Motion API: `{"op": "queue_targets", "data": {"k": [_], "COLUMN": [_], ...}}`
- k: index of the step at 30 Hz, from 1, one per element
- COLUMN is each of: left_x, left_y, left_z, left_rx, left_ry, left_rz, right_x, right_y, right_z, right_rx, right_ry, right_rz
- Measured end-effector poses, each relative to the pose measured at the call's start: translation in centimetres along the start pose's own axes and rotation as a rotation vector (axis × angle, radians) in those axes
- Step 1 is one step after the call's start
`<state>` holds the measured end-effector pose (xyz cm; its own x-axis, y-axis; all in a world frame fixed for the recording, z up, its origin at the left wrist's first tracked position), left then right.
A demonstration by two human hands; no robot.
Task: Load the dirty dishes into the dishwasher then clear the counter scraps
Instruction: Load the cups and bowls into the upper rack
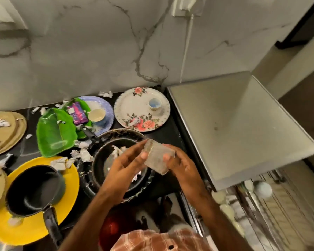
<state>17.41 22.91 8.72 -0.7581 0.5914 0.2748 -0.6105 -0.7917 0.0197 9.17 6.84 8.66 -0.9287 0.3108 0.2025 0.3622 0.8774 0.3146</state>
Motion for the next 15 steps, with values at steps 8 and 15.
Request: {"op": "queue_targets", "data": {"k": [8, 15], "left_x": [0.6, 0.4], "left_y": [9.5, 17.1], "left_z": [-1.5, -1.1], "left_rx": [-0.074, -0.260], "left_ry": [-0.004, 0.048], "left_rz": [-0.330, -0.537], "right_x": [8.5, 14.4], "right_y": [-7.1, -13.7], "right_z": [1.6, 1.4], "right_rx": [-0.187, -0.242], "right_ry": [0.179, 0.121], "right_rz": [0.274, 0.321]}}
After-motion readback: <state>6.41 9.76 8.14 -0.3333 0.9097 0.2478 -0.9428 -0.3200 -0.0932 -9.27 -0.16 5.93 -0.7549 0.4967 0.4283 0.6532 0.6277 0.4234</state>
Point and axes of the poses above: each hand's wrist, its own x-axis away from the middle knuckle, its own y-axis out of the palm, z = x × y, the point moved 6 cm from there along -x, towards the middle knuckle, and after that the axes turned 12 degrees about -x, right-handed, at the moved point
